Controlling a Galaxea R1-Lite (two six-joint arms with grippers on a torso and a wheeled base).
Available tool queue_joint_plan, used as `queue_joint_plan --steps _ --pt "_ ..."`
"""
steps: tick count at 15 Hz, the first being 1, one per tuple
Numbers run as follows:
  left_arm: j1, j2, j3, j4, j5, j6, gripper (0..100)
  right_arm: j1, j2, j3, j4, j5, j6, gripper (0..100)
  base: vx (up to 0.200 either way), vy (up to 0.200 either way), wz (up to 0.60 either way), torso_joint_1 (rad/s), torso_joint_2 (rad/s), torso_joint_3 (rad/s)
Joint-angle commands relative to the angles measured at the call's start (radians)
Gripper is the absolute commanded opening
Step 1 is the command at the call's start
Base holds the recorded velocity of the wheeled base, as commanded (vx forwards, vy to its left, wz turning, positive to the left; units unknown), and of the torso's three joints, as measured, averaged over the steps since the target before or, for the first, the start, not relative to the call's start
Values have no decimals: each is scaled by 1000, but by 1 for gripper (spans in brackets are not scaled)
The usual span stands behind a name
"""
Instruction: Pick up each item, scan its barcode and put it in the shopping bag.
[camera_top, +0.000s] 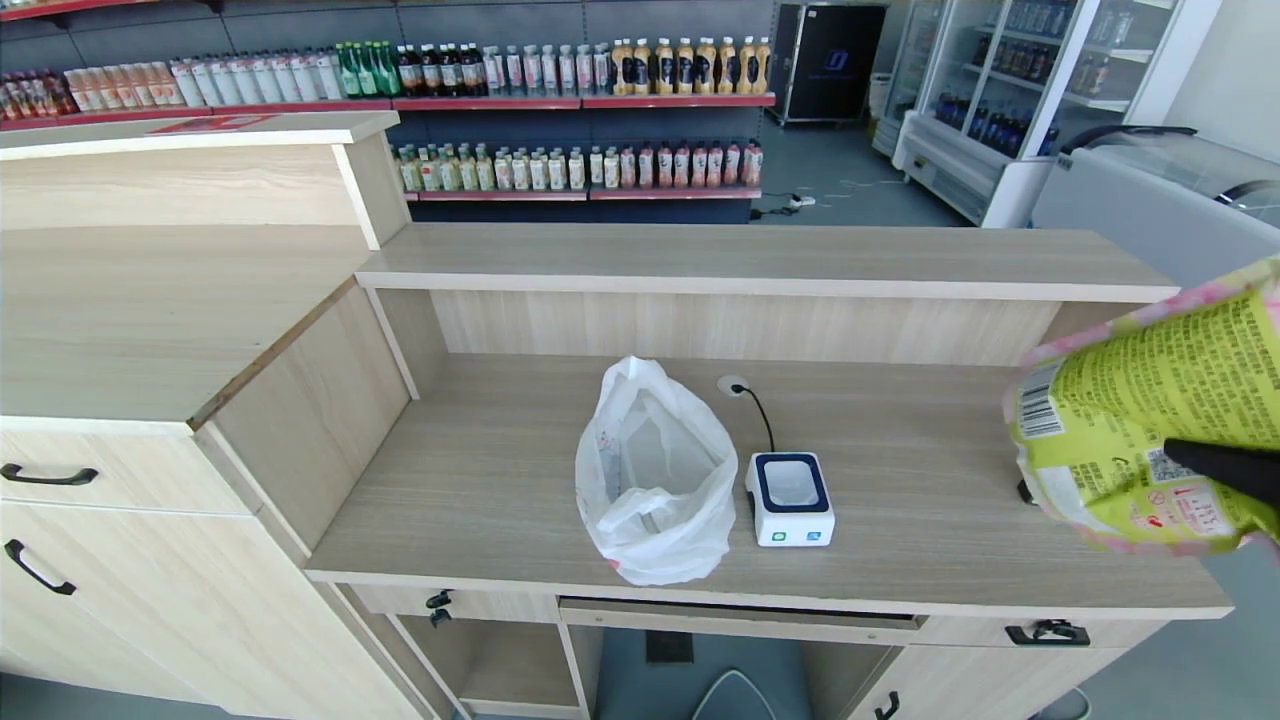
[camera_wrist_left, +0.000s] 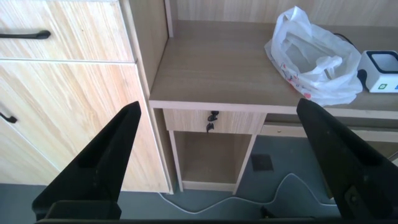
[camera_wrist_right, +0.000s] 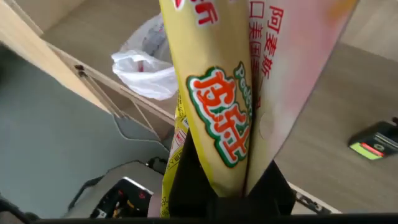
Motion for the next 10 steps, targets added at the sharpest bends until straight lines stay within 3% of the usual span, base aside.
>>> queue_joint_plan --steps 1,5,6,8,10 --pt "0 0 0 0 0 0 100 -31 26 -21 69 -217 -138 0 0 0 0 0 0 0" --pt "0 0 0 0 0 0 100 -67 103 -91 66 -266 -325 0 0 0 0 0 0 0" --pt "0 0 0 0 0 0 100 -67 103 -91 66 -266 -325 0 0 0 600 2 -2 7" --pt "0 0 0 0 0 0 100 -76 149 -97 69 -268 -553 0 0 0 600 2 5 7" --pt "0 0 0 0 0 0 100 -152 202 -102 47 -259 -823 0 0 0 600 0 0 0"
